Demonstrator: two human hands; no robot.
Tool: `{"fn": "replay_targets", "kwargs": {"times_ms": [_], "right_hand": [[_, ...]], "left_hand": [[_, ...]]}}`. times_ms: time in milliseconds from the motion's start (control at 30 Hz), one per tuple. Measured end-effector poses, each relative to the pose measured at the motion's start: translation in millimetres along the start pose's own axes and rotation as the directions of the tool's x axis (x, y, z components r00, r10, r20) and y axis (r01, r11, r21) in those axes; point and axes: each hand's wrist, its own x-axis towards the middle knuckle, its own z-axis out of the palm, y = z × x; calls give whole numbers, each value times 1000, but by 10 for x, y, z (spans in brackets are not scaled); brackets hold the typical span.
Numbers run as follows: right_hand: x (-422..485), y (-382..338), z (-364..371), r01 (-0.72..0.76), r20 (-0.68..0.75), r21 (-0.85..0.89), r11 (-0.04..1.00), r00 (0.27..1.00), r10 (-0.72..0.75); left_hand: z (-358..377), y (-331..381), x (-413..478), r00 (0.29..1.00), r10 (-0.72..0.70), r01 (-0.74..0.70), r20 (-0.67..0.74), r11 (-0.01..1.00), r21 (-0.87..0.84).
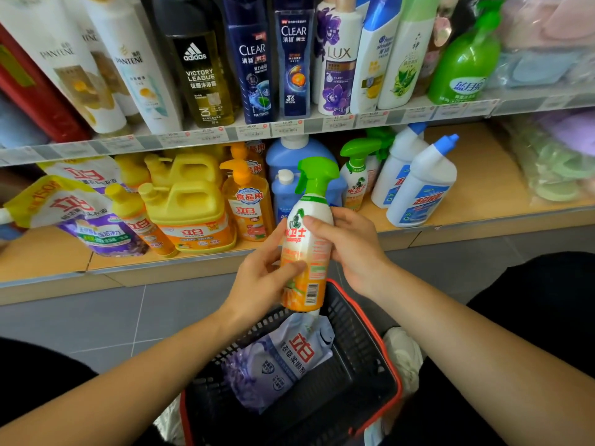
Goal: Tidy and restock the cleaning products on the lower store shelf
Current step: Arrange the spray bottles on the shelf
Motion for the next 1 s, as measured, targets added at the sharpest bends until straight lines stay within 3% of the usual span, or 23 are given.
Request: {"fn": "replay_targets", "kwargs": {"times_ms": [67,200,267,367,467,700,900,1000], "right_hand": [[37,-26,-52,-40,41,69,997,998,37],[77,-33,-62,-128,182,213,969,979,90],[68,-18,-45,-157,264,213,964,960,98],[17,37,-5,-148,391,183,972,918,66],[-27,115,59,-136,464,137,981,884,57],[-113,261,169,19,437,-10,1000,900,-13],[-104,234,202,207,400,-186,961,909,-118],[-69,231,171,214,368,-207,955,921,-127]], "left_hand": [[-63,104,28,1000,-30,30,-6,999,-43],[-260,364,206,966,3,0,-258,1000,11],[-375,454,302,948,6,-11,-319,1000,-12],[-471,502,387,966,-84,54,-243,990,-128],[-451,467,381,993,-48,24,-106,975,-219],[-333,435,287,968,121,-158,-218,975,-157],[-273,443,227,931,158,-198,-329,976,-89],[-273,438,226,936,174,-196,-305,980,-43]]}}
